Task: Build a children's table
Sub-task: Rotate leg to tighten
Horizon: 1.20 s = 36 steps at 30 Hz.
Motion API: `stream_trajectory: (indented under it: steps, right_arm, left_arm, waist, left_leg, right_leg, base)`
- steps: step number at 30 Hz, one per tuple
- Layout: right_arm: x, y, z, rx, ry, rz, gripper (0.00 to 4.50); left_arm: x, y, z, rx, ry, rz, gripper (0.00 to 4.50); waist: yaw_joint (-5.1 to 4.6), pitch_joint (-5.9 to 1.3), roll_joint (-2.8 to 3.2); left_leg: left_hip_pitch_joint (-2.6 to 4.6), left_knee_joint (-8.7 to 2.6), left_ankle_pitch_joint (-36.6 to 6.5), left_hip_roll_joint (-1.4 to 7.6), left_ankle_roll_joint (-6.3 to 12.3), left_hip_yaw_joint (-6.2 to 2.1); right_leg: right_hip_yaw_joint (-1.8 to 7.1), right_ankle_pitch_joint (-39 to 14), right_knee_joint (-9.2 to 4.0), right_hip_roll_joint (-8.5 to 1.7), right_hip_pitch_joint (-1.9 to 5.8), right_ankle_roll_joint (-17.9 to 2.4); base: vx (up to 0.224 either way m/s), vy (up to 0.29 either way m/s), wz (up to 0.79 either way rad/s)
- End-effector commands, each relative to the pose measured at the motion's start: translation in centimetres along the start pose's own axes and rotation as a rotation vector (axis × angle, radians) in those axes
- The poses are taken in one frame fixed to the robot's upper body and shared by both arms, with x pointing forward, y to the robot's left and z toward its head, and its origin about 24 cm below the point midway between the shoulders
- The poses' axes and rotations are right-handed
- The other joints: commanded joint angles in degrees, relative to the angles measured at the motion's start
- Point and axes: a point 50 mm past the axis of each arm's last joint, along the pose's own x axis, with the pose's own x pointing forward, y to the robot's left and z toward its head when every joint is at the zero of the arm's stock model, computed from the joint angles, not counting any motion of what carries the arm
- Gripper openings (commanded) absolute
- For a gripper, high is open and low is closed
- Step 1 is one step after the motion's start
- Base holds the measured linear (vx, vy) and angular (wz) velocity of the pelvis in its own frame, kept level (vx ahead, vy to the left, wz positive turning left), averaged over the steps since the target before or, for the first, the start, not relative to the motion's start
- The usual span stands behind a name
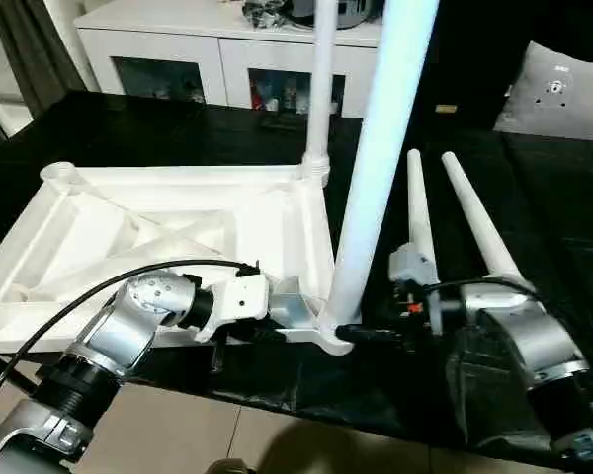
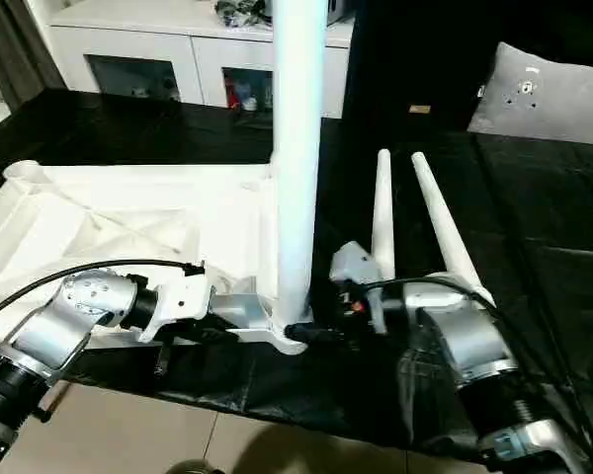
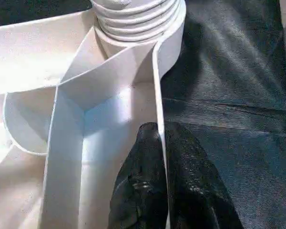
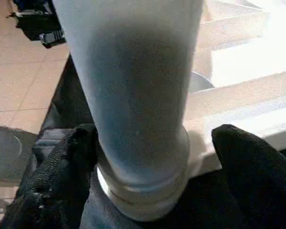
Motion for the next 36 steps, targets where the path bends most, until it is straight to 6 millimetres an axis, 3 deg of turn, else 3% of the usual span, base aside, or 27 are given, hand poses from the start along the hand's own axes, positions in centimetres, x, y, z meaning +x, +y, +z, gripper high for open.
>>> stream_trajectory:
  steps: [1, 12, 15, 21, 25, 30, 32, 33, 36]
  right_arm:
    - [-0.1, 0.0, 0.2, 0.005, -0.014, 0.007, 3.73]
    - [0.4, 0.3, -0.1, 0.032, -0.022, 0.027, 2.71]
    - [0.6, 0.6, -0.5, 0.047, -0.019, 0.038, 2.65]
    - [1.1, 1.2, -0.9, 0.061, -0.021, 0.046, 2.59]
    - [2.5, 0.8, -0.9, 0.123, -0.063, -0.088, 2.59]
    - [4.1, -0.1, -0.5, 0.176, -0.127, -0.259, 2.58]
    - [5.8, -0.7, -0.3, 0.258, -0.141, -0.408, 2.58]
    - [6.4, -0.9, -0.3, 0.286, -0.136, -0.446, 2.58]
    - [7.7, -1.2, -0.4, 0.331, -0.129, -0.542, 2.57]
  left_arm:
    - [0.2, 0.1, 1.4, 0.08, -0.026, -0.04, 0.0]
    - [0.1, -0.1, 1.2, 0.086, -0.02, -0.064, 0.0]
    - [0.3, -0.3, 1.0, 0.075, -0.017, -0.071, 0.0]
    - [0.5, -0.7, 0.9, 0.047, -0.036, -0.067, 0.0]
    - [1.1, -1.1, 1.4, -0.009, -0.071, -0.032, 0.0]
    - [2.0, -1.1, 1.9, -0.082, -0.081, 0.051, 0.0]
    - [3.6, -0.2, 3.0, -0.151, -0.106, 0.219, 0.0]
    - [4.1, 0.1, 3.4, -0.175, -0.117, 0.267, 0.0]
    - [5.6, 0.9, 5.1, -0.209, -0.153, 0.362, 0.0]
  waist:
    - [-0.17, -3.81, 0.0]
    - [-0.15, -3.88, 0.14]
    - [-0.11, -3.88, 0.53]
    - [-0.16, -3.7, 0.44]
    - [-0.37, -3.67, 0.47]
    - [-2.3, -3.15, 0.51]
    - [-3.05, -3.11, 0.66]
    - [-3.71, -2.96, 0.38]
    - [-4.06, -3.02, 0.41]
  left_leg:
    - [0.04, -3.68, -9.53, 2.13, 3.66, 0.05]
    - [-0.07, -3.67, -9.58, 2.04, 3.39, 0.0]
    - [-0.03, -3.67, -9.85, 2.08, 3.3, -0.06]
    - [0.1, -3.79, -11.47, 1.99, 2.99, -0.04]
    - [0.07, -3.95, -11.64, 2.16, 2.51, -0.18]
    - [0.26, -4.12, -14.86, 1.49, 1.18, -0.28]
    - [0.3, -4.21, -15.46, 1.7, 0.86, -0.37]
    - [0.47, -4.12, -15.98, 1.69, 0.37, -0.36]
    - [0.64, -3.81, -16.59, 1.21, 1.21, -0.27]
  right_leg:
    - [3.36, -17.75, -3.78, -4.88, 3.37, -7.19]
    - [3.31, -17.5, -3.78, -4.86, 3.5, -6.98]
    - [3.3, -17.45, -3.77, -4.84, 3.44, -7.07]
    - [3.16, -20.11, -4.23, -4.85, 3.45, -6.34]
    - [3.17, -20.78, -4.18, -4.99, 3.43, -6.29]
    - [2.55, -27.81, -5.35, -4.88, 3.31, -4.05]
    - [2.57, -27.73, -5.33, -4.8, 3.19, -4.01]
    - [2.43, -27.93, -5.56, -4.71, 3.04, -4.18]
    - [2.27, -29.75, -6.1, -4.81, 2.94, -3.04]
  base:
    - [0.0, 0.0, 0.0]
    - [0.0, 0.0, 0.0]
    - [0.0, 0.0, 0.0]
    - [0.0, 0.0, 0.0]
    - [0.0, 0.0, 0.0]
    - [0.0, 0.0, 0.0]
    - [0.0, 0.0, 0.0]
    - [0.0, 0.0, 0.0]
    - [0.0, 0.0, 0.0]
